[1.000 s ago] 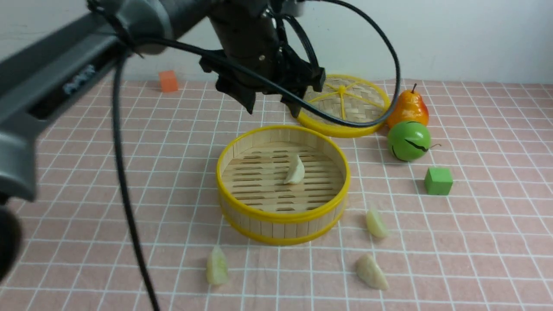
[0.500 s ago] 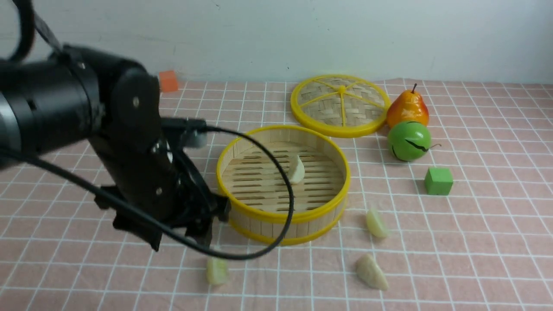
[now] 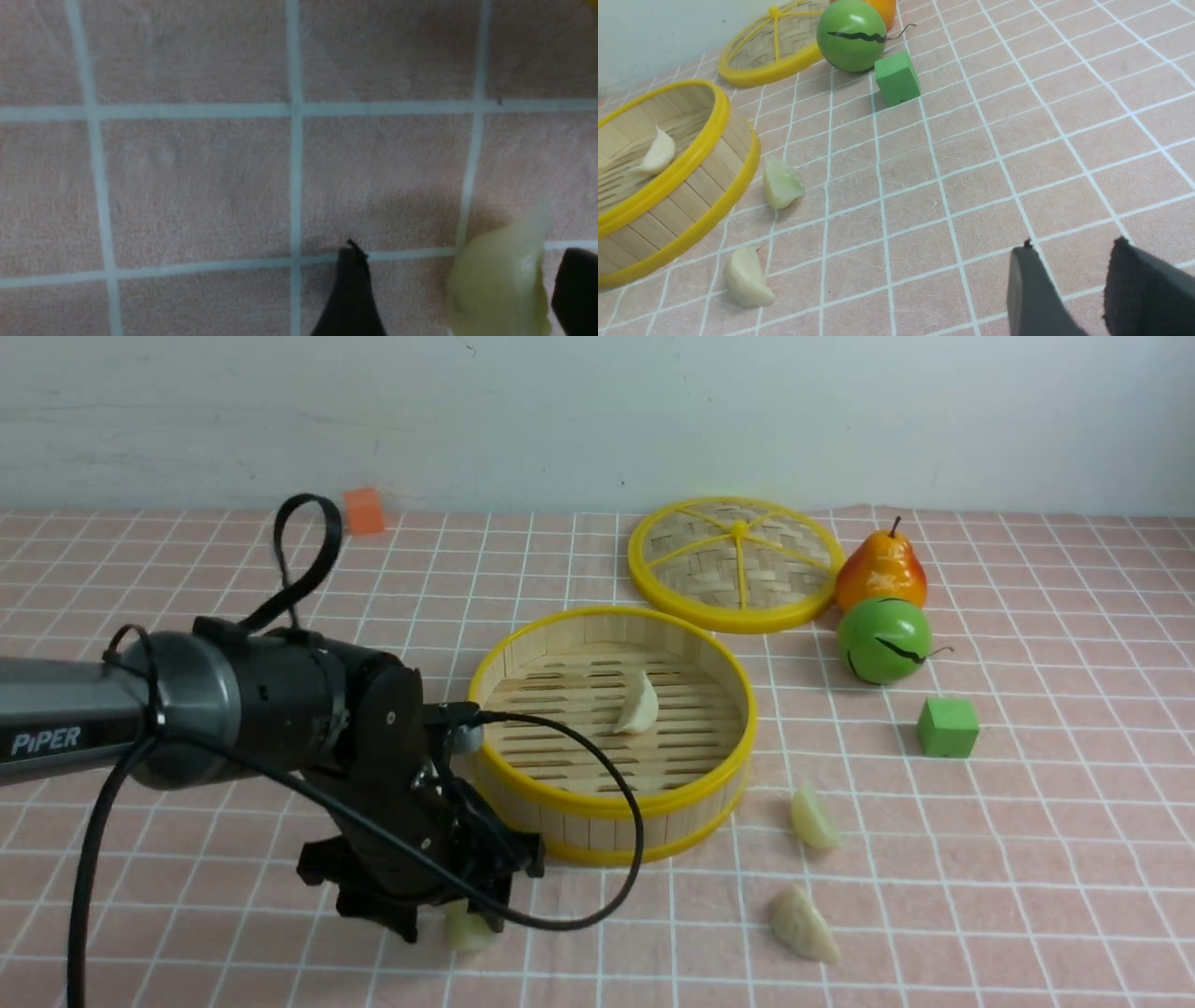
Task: Put the dumplings into the steamer on the table with the pink tablecloth.
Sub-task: 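Reach for and grasp a dumpling on the table with the left gripper, then place the dumpling into the bamboo steamer basket with the left gripper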
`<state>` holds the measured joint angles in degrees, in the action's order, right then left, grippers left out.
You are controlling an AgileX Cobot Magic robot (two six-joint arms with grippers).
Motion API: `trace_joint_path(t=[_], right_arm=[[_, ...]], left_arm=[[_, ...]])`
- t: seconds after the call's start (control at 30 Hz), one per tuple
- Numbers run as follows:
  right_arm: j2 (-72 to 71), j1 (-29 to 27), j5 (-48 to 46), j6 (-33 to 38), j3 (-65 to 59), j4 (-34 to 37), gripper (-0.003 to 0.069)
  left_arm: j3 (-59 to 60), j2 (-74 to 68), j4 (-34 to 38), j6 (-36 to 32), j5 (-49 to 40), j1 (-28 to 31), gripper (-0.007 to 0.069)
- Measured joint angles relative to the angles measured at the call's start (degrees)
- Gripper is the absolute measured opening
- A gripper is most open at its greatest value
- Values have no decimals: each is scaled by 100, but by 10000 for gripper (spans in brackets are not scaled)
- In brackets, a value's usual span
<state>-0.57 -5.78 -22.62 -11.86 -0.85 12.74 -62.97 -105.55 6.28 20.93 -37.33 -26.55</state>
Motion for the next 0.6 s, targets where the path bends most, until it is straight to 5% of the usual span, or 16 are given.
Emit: trace_joint_path(t=[0.2, 0.6], right_arm=[[0, 0, 0, 0, 0, 0, 240], [0, 0, 0, 0, 0, 0, 240]], left_arm=[[-61, -11, 14, -236, -102, 0, 228], [-2419, 130, 85, -922, -1342, 0, 240]])
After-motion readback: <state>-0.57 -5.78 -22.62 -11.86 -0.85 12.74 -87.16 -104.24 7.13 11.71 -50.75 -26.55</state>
